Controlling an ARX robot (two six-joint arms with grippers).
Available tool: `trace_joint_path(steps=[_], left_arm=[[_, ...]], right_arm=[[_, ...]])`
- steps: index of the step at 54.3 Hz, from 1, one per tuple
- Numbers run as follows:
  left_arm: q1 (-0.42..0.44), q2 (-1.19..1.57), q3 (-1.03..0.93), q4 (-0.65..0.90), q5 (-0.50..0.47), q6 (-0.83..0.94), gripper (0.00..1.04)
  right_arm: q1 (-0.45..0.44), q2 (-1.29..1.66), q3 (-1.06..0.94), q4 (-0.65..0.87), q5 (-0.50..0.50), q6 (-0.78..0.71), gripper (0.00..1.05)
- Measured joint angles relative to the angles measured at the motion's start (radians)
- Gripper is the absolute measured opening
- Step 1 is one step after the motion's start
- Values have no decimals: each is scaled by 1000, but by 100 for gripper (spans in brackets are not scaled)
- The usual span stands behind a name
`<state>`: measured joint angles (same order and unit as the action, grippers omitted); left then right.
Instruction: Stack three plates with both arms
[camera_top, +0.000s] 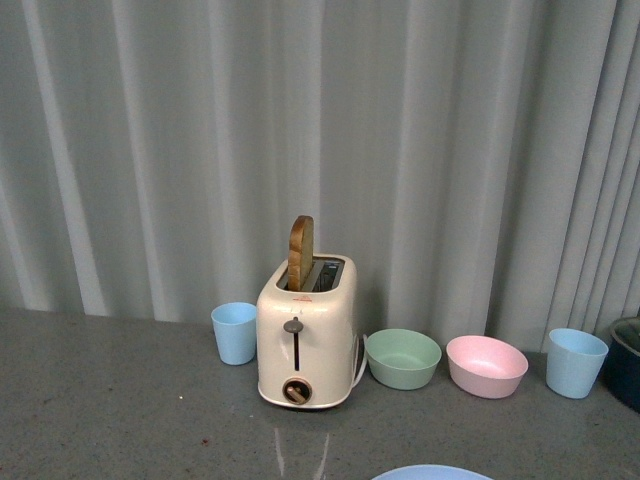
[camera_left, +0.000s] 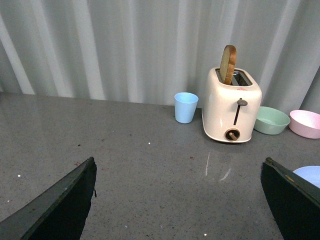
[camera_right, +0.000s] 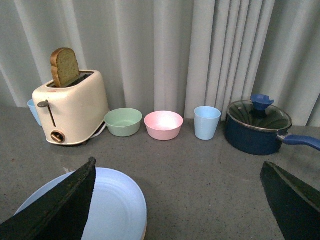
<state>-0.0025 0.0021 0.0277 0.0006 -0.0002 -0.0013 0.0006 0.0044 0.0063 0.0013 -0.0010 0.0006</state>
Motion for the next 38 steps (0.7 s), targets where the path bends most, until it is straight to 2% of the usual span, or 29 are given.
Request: trace_joint_path(steps=[38], left_arm=[[0, 0, 0, 0, 0, 0, 98]], right_arm=[[0, 0, 0, 0, 0, 0, 97]])
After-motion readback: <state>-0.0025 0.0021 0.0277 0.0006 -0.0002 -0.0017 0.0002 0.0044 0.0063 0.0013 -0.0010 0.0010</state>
